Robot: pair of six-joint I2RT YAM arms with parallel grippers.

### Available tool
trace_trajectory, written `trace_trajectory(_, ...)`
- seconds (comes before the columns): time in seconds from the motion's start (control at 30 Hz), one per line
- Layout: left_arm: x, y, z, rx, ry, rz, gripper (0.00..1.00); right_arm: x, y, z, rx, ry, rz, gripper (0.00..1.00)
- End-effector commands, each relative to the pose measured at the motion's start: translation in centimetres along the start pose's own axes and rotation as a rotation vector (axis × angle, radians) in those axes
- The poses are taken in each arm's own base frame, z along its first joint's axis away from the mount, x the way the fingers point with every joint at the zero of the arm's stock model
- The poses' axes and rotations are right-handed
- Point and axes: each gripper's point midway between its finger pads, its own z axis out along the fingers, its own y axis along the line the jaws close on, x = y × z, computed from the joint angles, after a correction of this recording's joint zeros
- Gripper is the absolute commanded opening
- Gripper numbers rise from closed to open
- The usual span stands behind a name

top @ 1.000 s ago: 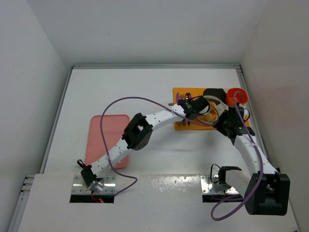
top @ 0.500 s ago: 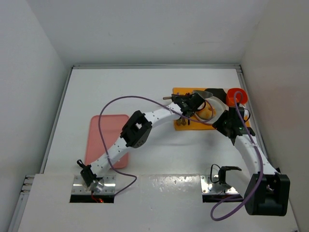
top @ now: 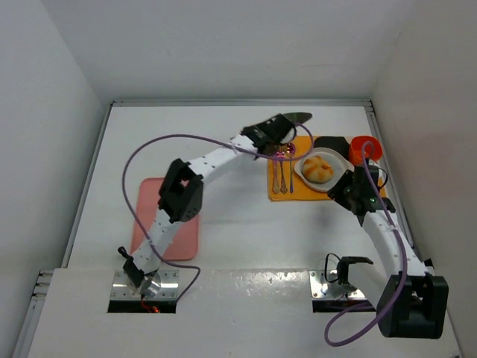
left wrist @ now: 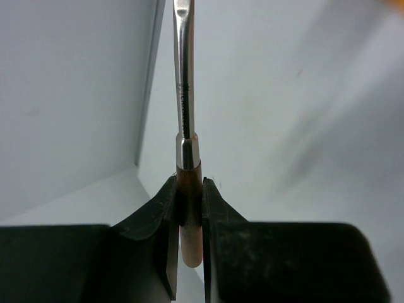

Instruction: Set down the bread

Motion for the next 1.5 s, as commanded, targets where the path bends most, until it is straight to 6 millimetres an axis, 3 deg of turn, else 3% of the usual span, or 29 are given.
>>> trace_trajectory(0.0,8.3,8.4,-3.0,0.058,0.055,-0.287,0.0,-0.7,0.5,-1.3,-0.039,-0.032,-0.06,0.39)
trace_trajectory(0.03,12.4,9.4,-2.8,0.085,0.129,-0.348,0.0,-0.2,0.1,-1.5,-0.032,-0.017,-0.077,0.39)
trace_trajectory(0.1,17.6,9.3,-4.8,0.159,0.166,-0.414,0.0,0.5,-0.5,-2.3,-0.027,-0.008,-0.106,0.41)
trace_trajectory(0.13,22.6,7.6,-4.4,0.214,0.262,-0.447,0.0,0.8,-0.7,-2.5,-0.027,0.0,-0.127,0.44)
trace_trajectory(0.17,24.9,9.0,-6.6,0.186,0.259,-0.503,0.0,1.7,-1.3,-3.1,-0.016,0.017,-0.132,0.45)
trace_trajectory(0.2,27.4,8.7,-7.3,0.182,0.299,-0.523,0.0,2.1,-1.5,-3.3,-0.019,0.029,-0.147,0.5)
trace_trajectory(0.23,31.2,8.6,-7.7,0.176,0.361,-0.576,0.0,2.3,-1.6,-3.6,-0.018,0.025,-0.148,0.54)
trace_trajectory(0.27,34.1,5.6,-8.2,0.239,0.423,-0.586,0.0,3.8,-2.5,-4.1,0.006,0.076,-0.151,0.57)
trace_trajectory(0.3,35.9,5.6,-9.7,0.227,0.426,-0.631,0.0,4.1,-2.7,-4.4,0.008,0.079,-0.15,0.62)
trace_trajectory(0.33,39.0,5.0,-10.2,0.221,0.477,-0.695,0.0,4.7,-3.0,-4.6,0.017,0.097,-0.151,0.72)
trace_trajectory(0.37,41.0,2.0,-10.9,0.281,0.529,-0.715,0.0,6.3,-4.0,-4.9,0.044,0.15,-0.149,0.77)
trace_trajectory(0.43,43.4,0.7,-12.3,0.277,0.558,-0.769,0.0,7.2,-4.6,-5.4,0.058,0.174,-0.14,0.86)
trace_trajectory(0.47,45.6,-1.0,-13.0,0.306,0.608,-0.816,0.0,7.8,-5.0,-5.4,0.065,0.19,-0.136,0.89)
trace_trajectory(0.53,47.2,-2.2,-13.7,0.326,0.626,-0.863,0.0,8.8,-5.6,-5.8,0.078,0.207,-0.13,0.94)
trace_trajectory(0.57,48.9,-3.2,-14.3,0.342,0.671,-0.893,0.0,8.9,-5.7,-5.9,0.078,0.207,-0.129,1.0)
trace_trajectory(0.77,53.2,-4.4,-15.9,0.349,0.755,-0.973,0.0,8.3,-5.3,-6.4,0.047,0.151,-0.134,1.0)
trace_trajectory(0.93,54.3,-5.2,-16.3,0.377,0.778,-0.985,0.0,8.6,-5.7,-6.7,0.061,0.143,-0.114,1.0)
trace_trajectory(1.13,56.1,-8.0,-16.8,0.442,0.891,-0.947,0.0,9.1,-6.8,-6.4,0.111,0.136,-0.087,1.0)
trace_trajectory(1.33,56.9,-9.4,-16.4,0.521,0.972,-0.996,0.0,8.7,-6.4,-6.6,0.09,0.128,-0.107,1.0)
trace_trajectory(1.47,56.5,-10.5,-15.9,0.591,0.988,-1.028,0.16,8.8,-6.3,-6.6,0.085,0.13,-0.111,1.0)
